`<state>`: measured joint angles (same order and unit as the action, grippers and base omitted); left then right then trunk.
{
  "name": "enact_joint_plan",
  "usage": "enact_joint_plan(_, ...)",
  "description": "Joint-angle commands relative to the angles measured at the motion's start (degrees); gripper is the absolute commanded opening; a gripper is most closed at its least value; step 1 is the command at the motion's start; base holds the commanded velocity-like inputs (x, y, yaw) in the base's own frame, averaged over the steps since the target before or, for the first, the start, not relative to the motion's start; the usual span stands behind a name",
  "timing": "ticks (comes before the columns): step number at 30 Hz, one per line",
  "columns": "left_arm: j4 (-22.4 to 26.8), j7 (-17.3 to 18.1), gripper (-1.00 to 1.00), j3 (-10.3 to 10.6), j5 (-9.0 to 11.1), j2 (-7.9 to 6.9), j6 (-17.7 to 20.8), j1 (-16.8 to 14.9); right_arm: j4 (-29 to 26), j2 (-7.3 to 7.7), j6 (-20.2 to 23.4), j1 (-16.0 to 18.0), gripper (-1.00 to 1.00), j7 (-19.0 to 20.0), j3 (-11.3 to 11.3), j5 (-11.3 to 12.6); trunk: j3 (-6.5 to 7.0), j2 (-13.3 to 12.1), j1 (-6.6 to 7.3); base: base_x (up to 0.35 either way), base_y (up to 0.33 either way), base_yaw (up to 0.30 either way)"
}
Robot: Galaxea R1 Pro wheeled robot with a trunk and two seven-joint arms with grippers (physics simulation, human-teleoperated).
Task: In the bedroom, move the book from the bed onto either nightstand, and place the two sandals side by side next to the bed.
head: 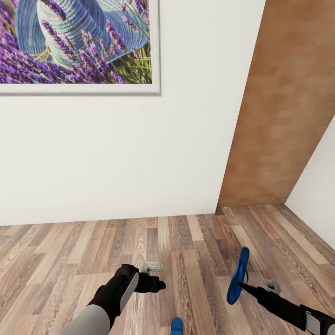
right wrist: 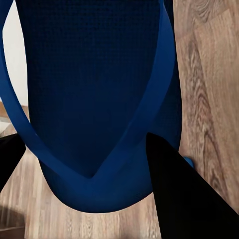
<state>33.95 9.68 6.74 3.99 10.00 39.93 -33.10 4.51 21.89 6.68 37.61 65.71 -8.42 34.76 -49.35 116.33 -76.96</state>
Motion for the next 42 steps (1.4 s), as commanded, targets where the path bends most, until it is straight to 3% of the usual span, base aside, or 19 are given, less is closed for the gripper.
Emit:
enact_joint_plan(1, 0.06, -0.15, 1.0, 0.03, 0.41, 0.0, 0.32, -0.03, 0.15, 0.0, 0.7, 0.09, -1.0, 0.18, -0.34, 0.66, -0.24, 0.44, -0.22, 0.0, 0.0, 0.0)
enact_joint_plan(16, 0.06, -0.1, 1.0, 0.03, 0.41, 0.0, 0.32, -0.02, 0.15, 0.0, 0.7, 0.09, -1.0, 0.21, -0.36, 0.66, -0.42, 0.84, -0.44, 0.0, 0.0, -0.003)
enact_joint_plan(27, 0.06, -0.1, 1.0, 0.03, 0.41, 0.0, 0.32, -0.01, 0.15, 0.0, 0.7, 0.09, -1.0, 0.21, -0.34, 0.65, -0.42, 0.84, -0.44, 0.0, 0.0, -0.201)
enact_joint_plan(42, 0.06, -0.1, 1.0, 0.03, 0.41, 0.0, 0.32, -0.03, 0.15, 0.0, 0.7, 0.09, -1.0, 0.21, -0.37, 0.66, -0.42, 0.84, -0.44, 0.0, 0.0, -0.013)
